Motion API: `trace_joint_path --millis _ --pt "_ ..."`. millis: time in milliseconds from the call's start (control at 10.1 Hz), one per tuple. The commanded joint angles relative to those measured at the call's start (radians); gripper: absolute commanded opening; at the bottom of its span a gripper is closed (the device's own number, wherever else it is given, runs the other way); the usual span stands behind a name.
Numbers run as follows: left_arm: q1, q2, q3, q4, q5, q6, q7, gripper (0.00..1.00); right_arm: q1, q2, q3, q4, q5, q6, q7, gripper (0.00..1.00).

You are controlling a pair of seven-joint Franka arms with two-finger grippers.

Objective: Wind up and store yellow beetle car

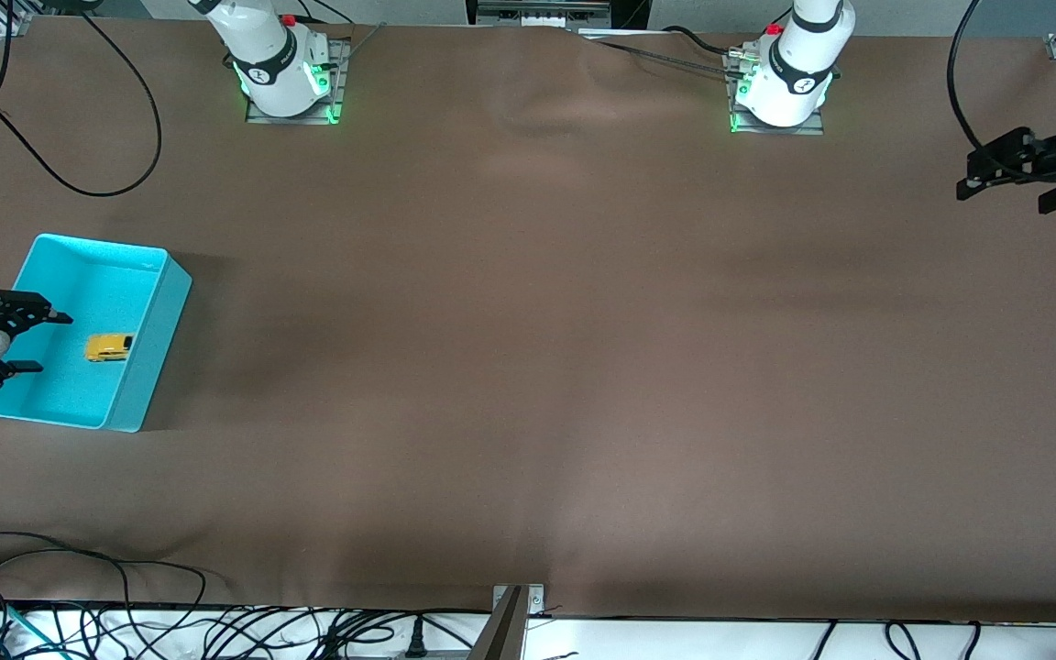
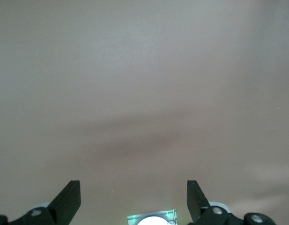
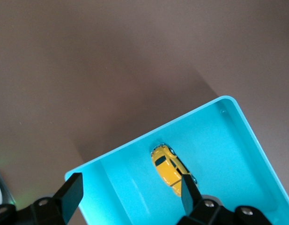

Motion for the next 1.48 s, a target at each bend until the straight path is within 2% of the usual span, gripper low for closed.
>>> trace_joint_path --millis 0,297,594,792,1088,1385 --pt "0.012 0.001 -0.006 0.033 -0.026 -0.026 0.021 1.00 0.024 -0.059 0.000 -0.015 -0.003 -0.019 0.174 0.94" --pt "0.011 -0.001 -0.004 0.033 -0.012 -0.026 0.024 1.00 0.105 -0.154 0.000 -0.017 -0.095 -0.022 0.552 0.93" --pt "0.017 -0.007 0.002 0.035 -0.011 -0.088 0.028 1.00 0.119 -0.214 0.005 -0.023 -0.089 -0.050 0.798 0.93" --pt "0.034 -0.010 0.005 0.033 -0.014 -0.107 0.134 1.00 0.153 -0.246 0.011 -0.023 -0.094 -0.073 0.973 0.94" --pt "0.022 -0.010 -0.032 0.035 -0.015 -0.124 0.142 1.00 0.203 -0.288 0.013 -0.023 -0.091 -0.087 1.121 0.96" --pt "0.019 0.004 -0.029 0.036 -0.014 -0.115 0.140 1.00 0.223 -0.337 0.010 -0.029 -0.097 -0.091 1.161 1.00"
